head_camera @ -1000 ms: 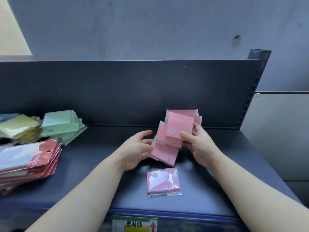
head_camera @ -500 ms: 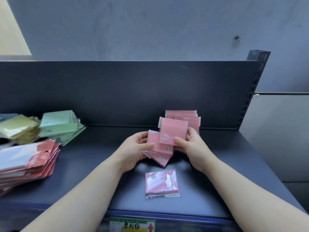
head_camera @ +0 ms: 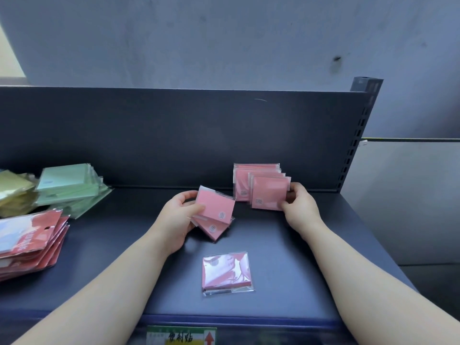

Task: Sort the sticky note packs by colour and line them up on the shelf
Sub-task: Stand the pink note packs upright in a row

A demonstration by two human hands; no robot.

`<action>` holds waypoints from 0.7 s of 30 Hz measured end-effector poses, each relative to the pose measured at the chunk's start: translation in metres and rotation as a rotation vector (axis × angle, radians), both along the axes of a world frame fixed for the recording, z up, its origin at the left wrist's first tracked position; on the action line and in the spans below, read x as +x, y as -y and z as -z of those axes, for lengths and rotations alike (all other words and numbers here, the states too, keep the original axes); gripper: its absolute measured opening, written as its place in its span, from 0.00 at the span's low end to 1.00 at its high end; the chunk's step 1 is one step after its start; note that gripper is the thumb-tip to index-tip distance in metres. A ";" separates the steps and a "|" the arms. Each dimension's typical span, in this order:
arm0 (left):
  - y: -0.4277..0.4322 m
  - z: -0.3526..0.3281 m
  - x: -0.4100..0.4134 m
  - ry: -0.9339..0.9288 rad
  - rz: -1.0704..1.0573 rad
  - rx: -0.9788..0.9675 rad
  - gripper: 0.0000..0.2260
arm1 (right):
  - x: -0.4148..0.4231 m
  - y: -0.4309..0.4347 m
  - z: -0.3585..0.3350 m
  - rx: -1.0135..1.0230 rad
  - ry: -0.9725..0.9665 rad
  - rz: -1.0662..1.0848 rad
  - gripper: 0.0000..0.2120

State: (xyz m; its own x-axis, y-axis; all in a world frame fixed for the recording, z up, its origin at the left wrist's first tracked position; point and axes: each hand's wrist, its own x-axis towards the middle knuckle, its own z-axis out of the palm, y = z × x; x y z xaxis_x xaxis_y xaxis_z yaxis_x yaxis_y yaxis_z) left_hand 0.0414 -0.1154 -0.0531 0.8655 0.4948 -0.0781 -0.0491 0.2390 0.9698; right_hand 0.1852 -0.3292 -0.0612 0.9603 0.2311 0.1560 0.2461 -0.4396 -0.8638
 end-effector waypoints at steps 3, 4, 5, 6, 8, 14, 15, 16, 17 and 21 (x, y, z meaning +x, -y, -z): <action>0.000 0.001 -0.001 0.000 0.016 0.010 0.10 | 0.001 -0.003 0.001 -0.057 0.066 0.045 0.20; 0.001 0.001 -0.001 0.000 0.020 0.014 0.10 | 0.000 -0.003 0.001 -0.063 0.072 0.059 0.22; 0.001 0.001 -0.001 0.003 0.022 0.016 0.10 | -0.002 -0.004 0.000 -0.062 0.078 0.073 0.24; 0.002 0.001 -0.001 0.007 0.024 0.014 0.09 | -0.004 -0.006 -0.003 -0.057 0.100 0.087 0.26; 0.002 0.001 -0.001 0.015 0.027 0.004 0.10 | -0.012 -0.011 -0.009 -0.023 0.223 0.095 0.24; 0.006 -0.004 -0.004 0.053 0.153 0.033 0.12 | -0.056 -0.036 -0.013 -0.106 0.327 -0.417 0.18; 0.007 -0.004 -0.005 0.057 0.194 0.042 0.12 | -0.059 -0.039 -0.011 -0.161 0.293 -0.484 0.19; 0.009 -0.004 -0.006 0.060 0.224 0.044 0.13 | -0.060 -0.042 -0.009 -0.189 0.259 -0.518 0.19; 0.010 -0.005 -0.006 0.061 0.236 0.036 0.13 | -0.059 -0.042 -0.008 -0.192 0.228 -0.520 0.18; 0.008 -0.006 -0.004 0.077 0.192 -0.049 0.17 | -0.051 -0.037 -0.011 -0.221 0.173 -0.411 0.10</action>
State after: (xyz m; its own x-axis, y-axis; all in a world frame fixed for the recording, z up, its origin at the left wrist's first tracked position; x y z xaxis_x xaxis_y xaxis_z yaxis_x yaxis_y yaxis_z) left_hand 0.0375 -0.1232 -0.0471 0.9479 0.3174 -0.0279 -0.0719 0.2983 0.9517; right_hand 0.1339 -0.2923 -0.0503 0.7475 0.6304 0.2095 0.5687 -0.4443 -0.6922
